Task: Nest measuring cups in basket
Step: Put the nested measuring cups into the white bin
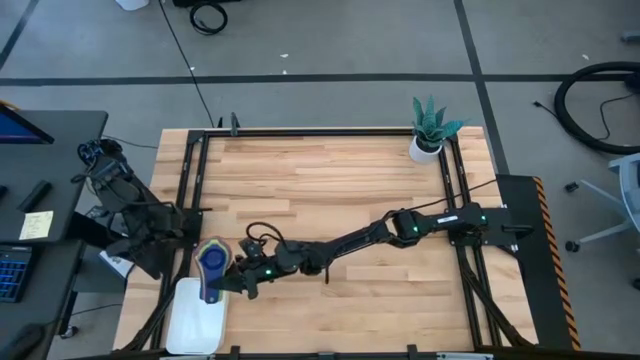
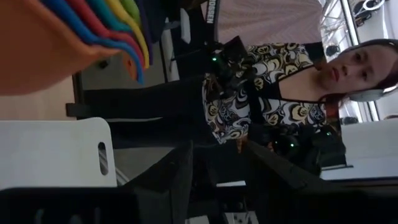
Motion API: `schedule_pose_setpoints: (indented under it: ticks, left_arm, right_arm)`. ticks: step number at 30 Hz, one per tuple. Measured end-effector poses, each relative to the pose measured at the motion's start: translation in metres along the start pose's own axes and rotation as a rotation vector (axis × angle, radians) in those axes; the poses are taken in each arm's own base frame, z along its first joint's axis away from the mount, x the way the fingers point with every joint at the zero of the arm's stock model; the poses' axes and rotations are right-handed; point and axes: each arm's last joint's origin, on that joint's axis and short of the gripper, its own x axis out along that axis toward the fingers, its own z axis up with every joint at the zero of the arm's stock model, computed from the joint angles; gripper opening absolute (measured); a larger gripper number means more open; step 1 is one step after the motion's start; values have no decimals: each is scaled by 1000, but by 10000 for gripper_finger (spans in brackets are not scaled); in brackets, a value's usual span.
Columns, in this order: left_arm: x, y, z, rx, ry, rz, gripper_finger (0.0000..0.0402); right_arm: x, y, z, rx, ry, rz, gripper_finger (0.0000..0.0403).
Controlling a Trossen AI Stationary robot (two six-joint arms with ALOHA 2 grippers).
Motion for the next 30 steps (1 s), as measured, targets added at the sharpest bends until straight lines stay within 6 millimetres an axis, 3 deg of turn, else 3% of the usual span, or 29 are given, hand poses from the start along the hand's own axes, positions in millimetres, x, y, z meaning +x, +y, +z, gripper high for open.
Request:
schedule_pose_setpoints:
  ticks: [9, 17, 30]
  left_arm:
    - [-3, 0, -1, 0, 12, -10, 141]
    - [1, 8, -2, -27, 11, 88, 141]
    - [39, 18, -3, -82, 182, 269, 141]
  right_arm:
    - [-1, -5, -13, 38, 84, -53, 77]
    - [-1, -6, -20, 43, 164, -65, 77]
    - [-1, -1, -15, 25, 236, 61, 77]
